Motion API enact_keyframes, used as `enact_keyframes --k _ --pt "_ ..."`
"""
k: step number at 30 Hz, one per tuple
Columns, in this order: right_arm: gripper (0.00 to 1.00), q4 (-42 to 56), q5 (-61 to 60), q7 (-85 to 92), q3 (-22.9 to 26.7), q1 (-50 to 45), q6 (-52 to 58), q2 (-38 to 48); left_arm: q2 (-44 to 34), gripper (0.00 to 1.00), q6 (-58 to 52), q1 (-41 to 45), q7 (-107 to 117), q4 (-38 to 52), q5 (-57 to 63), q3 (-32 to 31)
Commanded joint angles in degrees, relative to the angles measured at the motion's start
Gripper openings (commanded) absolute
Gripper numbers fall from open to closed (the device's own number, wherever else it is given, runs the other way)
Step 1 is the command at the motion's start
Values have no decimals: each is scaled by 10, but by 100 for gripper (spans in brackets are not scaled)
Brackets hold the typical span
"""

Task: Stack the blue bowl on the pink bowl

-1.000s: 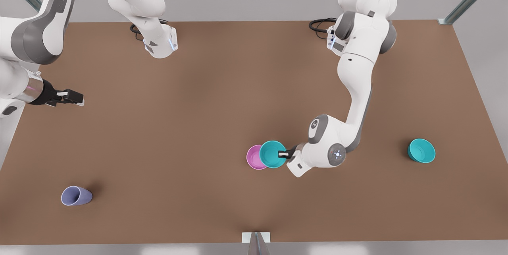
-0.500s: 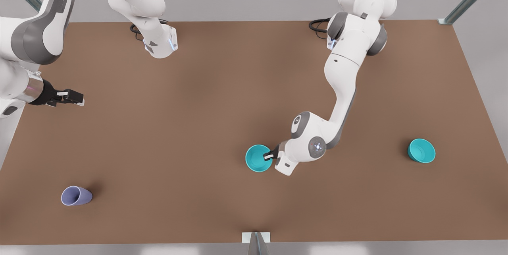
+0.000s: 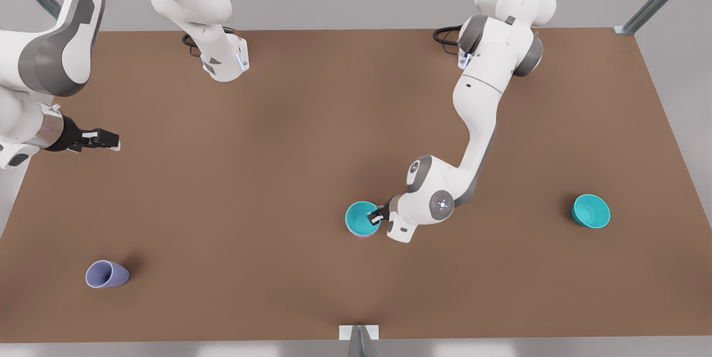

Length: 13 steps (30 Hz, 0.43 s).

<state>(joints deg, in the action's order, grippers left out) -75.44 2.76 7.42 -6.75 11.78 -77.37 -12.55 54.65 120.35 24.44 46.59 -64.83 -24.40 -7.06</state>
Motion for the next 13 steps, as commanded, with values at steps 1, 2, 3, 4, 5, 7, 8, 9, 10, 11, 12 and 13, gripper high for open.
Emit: enact_keyframes --k 1,2,3,4,5,7,8,9,10,11,12,13 --pt "100 0 0 2 0 0 0 1 -16 100 -68 -1 76 0 23 7" --pt "100 0 0 2 0 0 0 1 -58 100 -179 -4 78 7 66 35" --pt "100 0 0 2 0 0 0 1 -112 100 -294 -8 77 9 70 73" --pt "100 0 0 2 0 0 0 1 -165 100 -388 -8 54 21 68 122" --pt "100 0 0 2 0 0 0 1 -223 100 -451 -8 -58 22 84 159" --pt "100 0 0 4 0 1 0 1 -284 100 -473 -7 -241 22 174 160" --pt "100 0 0 4 0 1 0 1 -324 100 -496 -21 -356 23 206 148" --pt "100 0 0 4 0 1 0 1 -395 100 -454 -141 -408 -53 277 -13" --pt "100 0 0 4 0 1 0 1 -454 100 -393 -180 -408 -129 294 -55" --pt "100 0 0 4 0 1 0 1 -469 100 -391 -180 -408 -143 293 -45" --pt "100 0 0 5 0 0 0 1 -478 100 -394 -180 -408 -144 293 -44" --pt "100 0 0 5 0 0 0 1 -478 100 -395 -180 -408 -143 291 -44"
